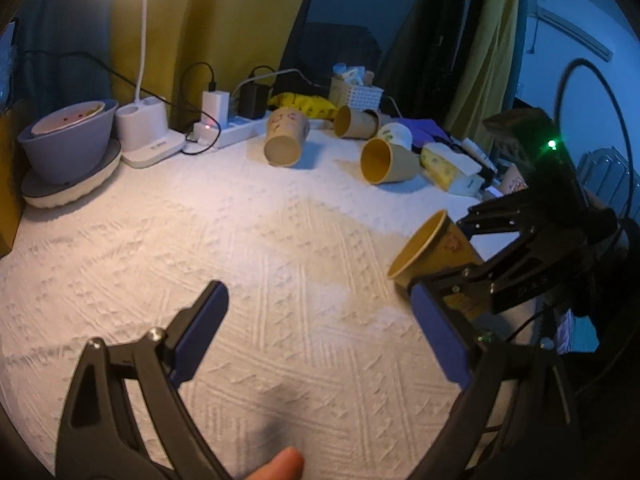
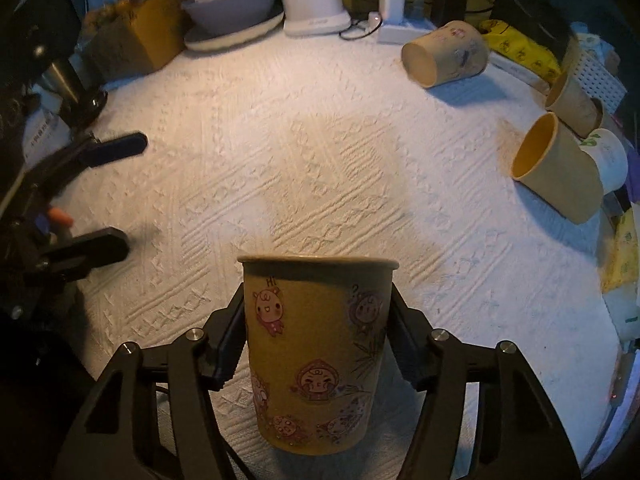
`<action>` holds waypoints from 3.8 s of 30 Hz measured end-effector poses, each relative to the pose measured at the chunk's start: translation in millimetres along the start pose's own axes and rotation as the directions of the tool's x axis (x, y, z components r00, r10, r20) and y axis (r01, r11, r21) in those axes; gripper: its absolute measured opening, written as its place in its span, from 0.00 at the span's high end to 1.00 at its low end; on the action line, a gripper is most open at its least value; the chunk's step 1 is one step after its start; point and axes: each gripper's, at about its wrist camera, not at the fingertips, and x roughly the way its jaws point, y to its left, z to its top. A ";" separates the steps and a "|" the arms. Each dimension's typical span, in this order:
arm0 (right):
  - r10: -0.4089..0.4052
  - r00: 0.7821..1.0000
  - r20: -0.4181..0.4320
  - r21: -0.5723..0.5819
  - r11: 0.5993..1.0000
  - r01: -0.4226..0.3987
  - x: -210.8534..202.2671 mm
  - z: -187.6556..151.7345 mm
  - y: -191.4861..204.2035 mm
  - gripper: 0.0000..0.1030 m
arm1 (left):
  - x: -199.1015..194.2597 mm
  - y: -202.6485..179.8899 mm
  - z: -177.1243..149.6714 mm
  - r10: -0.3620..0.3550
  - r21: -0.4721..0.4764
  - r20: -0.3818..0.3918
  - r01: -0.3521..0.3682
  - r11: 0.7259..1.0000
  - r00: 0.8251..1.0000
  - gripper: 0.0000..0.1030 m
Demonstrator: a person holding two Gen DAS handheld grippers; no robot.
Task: Flip cup upright
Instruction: 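Rotate the right tool to turn the held cup rim-up, then lower the upright cup onto the table with the right gripper, then open the right gripper and pull it back from the cup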
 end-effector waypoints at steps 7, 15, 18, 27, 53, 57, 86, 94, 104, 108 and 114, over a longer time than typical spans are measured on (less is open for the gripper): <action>-0.045 0.975 0.216 0.052 0.998 0.034 -26.9 -8.0 -15.1 0.36 | 11.8 -6.6 10.6 0.052 -0.055 0.001 -0.052 0.997 0.999 0.09; -0.072 0.914 0.400 0.056 0.997 0.054 -30.3 1.5 -31.6 0.36 | 19.2 -3.6 22.7 0.130 -0.126 0.013 -0.127 0.984 0.991 0.09; -0.060 0.903 0.425 0.056 0.998 0.040 -26.5 2.6 -39.1 0.36 | 23.8 -2.2 23.7 0.142 -0.138 0.015 -0.139 0.981 0.990 0.09; -0.054 0.903 0.426 0.098 0.995 0.013 -20.9 -10.7 -42.8 0.36 | 40.3 -3.4 23.0 0.151 -0.147 0.006 -0.149 0.978 0.988 0.09; -0.153 0.877 0.456 0.181 0.980 0.077 -31.2 -54.5 -31.4 0.34 | 25.9 -26.8 14.9 0.130 -0.087 0.044 -0.126 0.988 0.991 0.09; -0.168 0.870 0.463 0.192 0.977 0.087 -35.2 -63.4 -30.2 0.34 | 22.8 -30.9 12.5 0.120 -0.071 0.054 -0.116 0.991 0.991 0.09; -0.297 0.857 0.421 0.246 0.947 0.207 -46.0 -103.6 2.2 0.22 | -9.9 -44.2 -15.1 0.021 -0.027 0.120 -0.018 0.999 0.993 0.09; -0.329 0.843 0.424 0.267 0.936 0.231 -62.1 -112.5 18.4 0.21 | -33.6 -51.8 -26.1 -0.010 -0.037 0.141 0.015 0.999 0.990 0.09; -0.361 0.816 0.452 0.288 0.924 0.250 -91.4 -129.4 36.4 0.21 | -60.7 -72.1 -25.0 -0.033 0.000 0.186 0.034 0.999 0.982 0.09; -0.373 0.801 0.468 0.296 0.920 0.256 -104.3 -133.6 40.2 0.21 | -70.2 -81.2 -21.7 -0.042 0.017 0.202 0.040 0.999 0.978 0.09; -0.388 0.776 0.497 0.302 0.916 0.264 -122.2 -137.8 43.6 0.21 | -84.4 -95.0 -14.2 -0.055 0.048 0.239 0.045 0.998 0.969 0.09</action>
